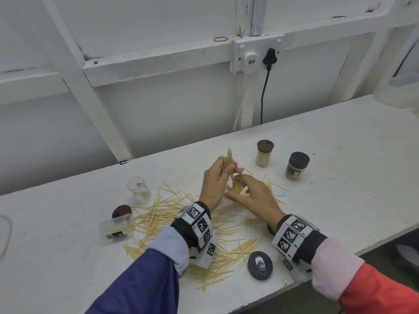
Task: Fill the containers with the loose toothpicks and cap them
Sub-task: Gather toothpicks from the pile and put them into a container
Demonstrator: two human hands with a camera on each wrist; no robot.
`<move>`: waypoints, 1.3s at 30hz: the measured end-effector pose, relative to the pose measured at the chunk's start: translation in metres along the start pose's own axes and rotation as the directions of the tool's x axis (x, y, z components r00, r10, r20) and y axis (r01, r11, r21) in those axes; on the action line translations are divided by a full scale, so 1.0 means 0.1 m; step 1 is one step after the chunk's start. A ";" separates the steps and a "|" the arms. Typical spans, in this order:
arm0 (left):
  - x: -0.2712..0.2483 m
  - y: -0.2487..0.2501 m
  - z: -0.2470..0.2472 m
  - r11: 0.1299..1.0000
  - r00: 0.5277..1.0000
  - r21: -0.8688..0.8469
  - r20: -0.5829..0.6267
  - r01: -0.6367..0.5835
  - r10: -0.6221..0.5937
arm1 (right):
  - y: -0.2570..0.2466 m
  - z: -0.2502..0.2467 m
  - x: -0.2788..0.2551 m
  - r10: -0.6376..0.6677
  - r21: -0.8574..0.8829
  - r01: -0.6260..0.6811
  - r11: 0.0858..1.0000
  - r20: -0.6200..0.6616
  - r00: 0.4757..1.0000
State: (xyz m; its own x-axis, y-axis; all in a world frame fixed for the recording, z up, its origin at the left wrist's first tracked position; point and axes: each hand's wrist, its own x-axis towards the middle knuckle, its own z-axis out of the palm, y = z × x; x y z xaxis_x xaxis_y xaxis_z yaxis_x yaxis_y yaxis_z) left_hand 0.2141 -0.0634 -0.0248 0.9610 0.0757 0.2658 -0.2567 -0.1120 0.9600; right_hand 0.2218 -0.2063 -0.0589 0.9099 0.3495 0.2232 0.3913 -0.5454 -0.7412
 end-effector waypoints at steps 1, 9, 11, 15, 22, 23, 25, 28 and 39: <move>-0.01 -0.01 -0.01 1.000 1.000 0.002 0.002 -0.004 0.004 | 0.00 0.00 0.00 0.001 -0.003 -0.001 1.000 -0.006 1.000; -0.12 -0.04 0.01 0.998 0.999 0.044 -0.001 -0.042 0.042 | -0.02 -0.01 0.00 -0.025 0.002 0.025 1.000 -0.040 0.999; -0.15 -0.07 0.02 0.996 0.999 0.078 -0.009 -0.032 0.032 | -0.03 -0.01 0.00 -0.025 -0.009 0.025 1.000 -0.046 0.999; -0.16 -0.10 -0.02 0.990 1.000 0.141 -0.019 0.000 0.002 | -0.02 0.00 -0.01 -0.024 -0.037 0.022 0.999 -0.050 0.998; -0.19 -0.01 -0.03 0.980 0.998 0.190 0.030 -0.062 0.057 | -0.05 0.01 0.00 -0.001 -0.038 -0.001 0.999 -0.046 0.999; -0.19 -0.01 -0.02 0.978 0.997 0.198 0.039 -0.066 0.059 | -0.05 0.01 0.00 0.006 -0.041 -0.008 0.999 -0.046 0.999; -0.20 -0.02 0.01 0.975 0.998 0.210 0.037 -0.067 0.060 | -0.05 0.02 0.00 0.013 -0.047 -0.015 0.999 -0.048 0.999; -0.19 -0.04 0.03 0.976 0.998 0.210 0.006 -0.058 0.058 | -0.05 0.02 0.00 -0.001 -0.042 -0.001 0.999 -0.051 0.999; -0.18 -0.04 0.04 0.969 0.996 0.233 -0.010 -0.087 0.092 | -0.03 0.06 0.00 -0.001 -0.041 -0.001 0.999 -0.043 0.999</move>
State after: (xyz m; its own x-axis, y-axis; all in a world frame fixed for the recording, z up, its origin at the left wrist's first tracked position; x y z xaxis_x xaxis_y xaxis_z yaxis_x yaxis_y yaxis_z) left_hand 0.1984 -0.0684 -0.0343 0.9322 0.0752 0.3540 -0.3086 -0.3456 0.8862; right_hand 0.2196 -0.1999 -0.0601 0.9147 0.3166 0.2510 0.3957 -0.5762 -0.7151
